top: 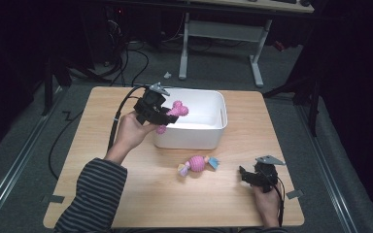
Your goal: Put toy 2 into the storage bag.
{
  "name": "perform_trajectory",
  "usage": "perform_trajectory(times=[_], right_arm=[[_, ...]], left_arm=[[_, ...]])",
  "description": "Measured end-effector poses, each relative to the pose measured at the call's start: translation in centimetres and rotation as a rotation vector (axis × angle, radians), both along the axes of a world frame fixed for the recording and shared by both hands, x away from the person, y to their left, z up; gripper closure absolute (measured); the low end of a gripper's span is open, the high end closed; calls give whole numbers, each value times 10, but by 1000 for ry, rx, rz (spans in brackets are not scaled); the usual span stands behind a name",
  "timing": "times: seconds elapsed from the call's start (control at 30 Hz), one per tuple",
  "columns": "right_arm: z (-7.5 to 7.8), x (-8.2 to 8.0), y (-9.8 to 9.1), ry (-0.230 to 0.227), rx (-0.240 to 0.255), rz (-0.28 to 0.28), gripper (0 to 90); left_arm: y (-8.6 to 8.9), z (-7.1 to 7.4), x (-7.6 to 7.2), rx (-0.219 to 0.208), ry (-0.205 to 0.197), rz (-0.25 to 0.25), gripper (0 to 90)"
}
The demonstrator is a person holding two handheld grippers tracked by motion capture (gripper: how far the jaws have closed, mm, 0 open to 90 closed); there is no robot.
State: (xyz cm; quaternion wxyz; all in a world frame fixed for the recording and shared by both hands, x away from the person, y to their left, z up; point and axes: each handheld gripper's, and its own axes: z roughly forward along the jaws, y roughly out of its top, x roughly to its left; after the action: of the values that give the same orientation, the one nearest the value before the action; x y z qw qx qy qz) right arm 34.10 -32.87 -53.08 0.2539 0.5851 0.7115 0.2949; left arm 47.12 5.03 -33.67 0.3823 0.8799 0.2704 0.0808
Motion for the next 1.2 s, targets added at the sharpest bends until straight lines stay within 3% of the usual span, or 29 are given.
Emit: perform_trajectory(times=[0.17, 0.37, 0.47, 0.63, 1.03, 1.2], right_arm=[[0, 0, 0, 0, 0, 0, 229], [0, 0, 0, -1, -1, -1, 232], [0, 0, 1, 1, -1, 5, 233], [0, 0, 1, -1, -2, 8, 233], [0, 1, 1, 0, 0, 13, 234], [0, 1, 1, 0, 1, 14, 234]], left_arm=[[-12, -1, 9, 29, -4, -7, 585], [-19, -4, 16, 21, 2, -3, 586], [-26, -6, 23, 47, 5, -1, 586], [-33, -9, 30, 50, 1, 0, 586], [-43, -29, 50, 78, 17, 64, 584], [-46, -34, 52, 110, 20, 86, 583]])
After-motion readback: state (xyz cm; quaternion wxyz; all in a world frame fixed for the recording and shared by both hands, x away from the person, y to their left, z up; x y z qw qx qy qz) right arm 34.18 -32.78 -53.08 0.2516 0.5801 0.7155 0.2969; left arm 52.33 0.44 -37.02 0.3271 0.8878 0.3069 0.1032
